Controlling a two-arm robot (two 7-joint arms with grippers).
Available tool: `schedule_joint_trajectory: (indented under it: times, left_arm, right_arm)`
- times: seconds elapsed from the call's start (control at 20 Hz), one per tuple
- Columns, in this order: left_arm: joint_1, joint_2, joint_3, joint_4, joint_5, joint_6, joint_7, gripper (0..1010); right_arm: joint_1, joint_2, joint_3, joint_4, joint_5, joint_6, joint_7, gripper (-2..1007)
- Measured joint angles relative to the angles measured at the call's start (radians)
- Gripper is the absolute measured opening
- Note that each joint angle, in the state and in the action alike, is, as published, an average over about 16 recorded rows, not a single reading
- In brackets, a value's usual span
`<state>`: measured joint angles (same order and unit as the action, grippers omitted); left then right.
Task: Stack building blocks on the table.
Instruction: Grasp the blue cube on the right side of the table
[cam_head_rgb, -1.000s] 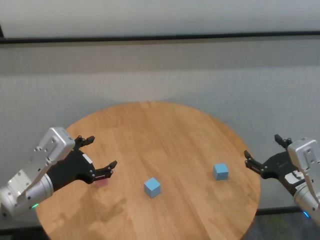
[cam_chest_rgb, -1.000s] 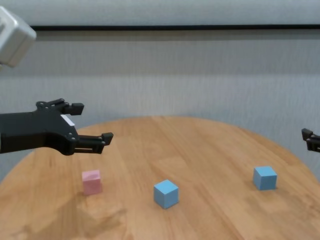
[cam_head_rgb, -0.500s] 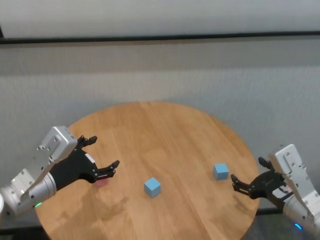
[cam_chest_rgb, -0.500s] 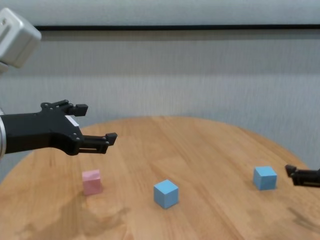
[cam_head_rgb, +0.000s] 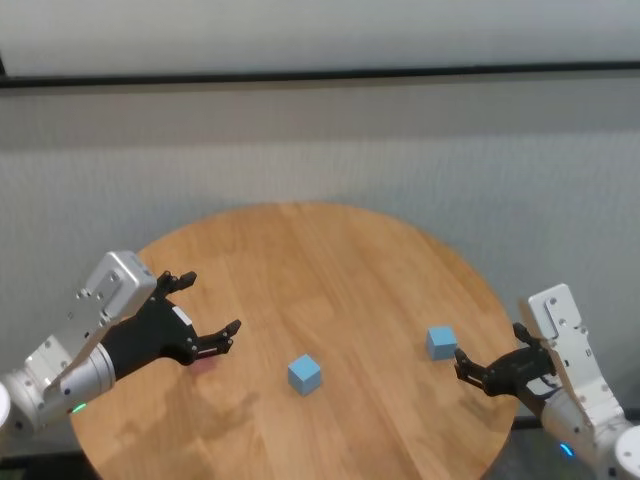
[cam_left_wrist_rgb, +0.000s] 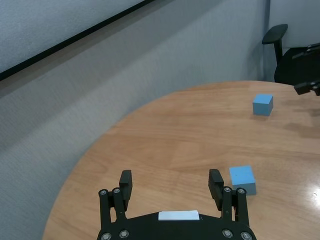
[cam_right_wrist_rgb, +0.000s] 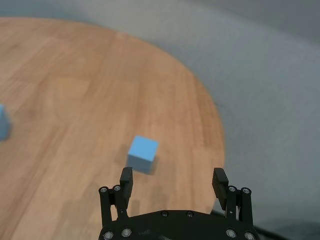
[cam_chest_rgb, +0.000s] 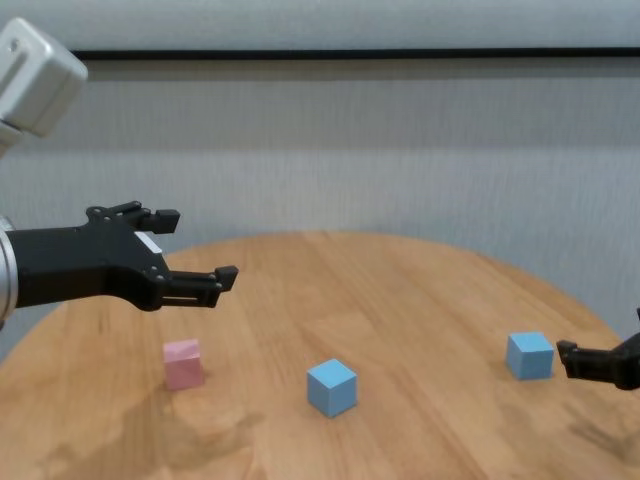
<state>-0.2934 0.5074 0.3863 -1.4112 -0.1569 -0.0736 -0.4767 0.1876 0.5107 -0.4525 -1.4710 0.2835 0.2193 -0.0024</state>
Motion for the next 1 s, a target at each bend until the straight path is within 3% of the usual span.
schedule_joint_trajectory:
  times: [0.45, 0.75, 1.0]
  left_arm:
    - [-0.003, -0.003, 0.002, 0.005, -0.002, 0.001, -0.001, 1002]
    - [-0.004, -0.003, 0.002, 0.006, -0.002, 0.001, -0.002, 1002]
    - [-0.004, -0.004, 0.003, 0.007, -0.002, 0.001, -0.002, 1002]
  right_arm:
    - [0.031, -0.083, -0.012, 0.047, -0.043, 0.015, -0.021, 1001]
    - [0.045, -0.104, -0.028, 0.065, -0.081, 0.001, -0.013, 1001]
    - [0.047, -0.114, -0.029, 0.075, -0.107, -0.005, -0.015, 1001]
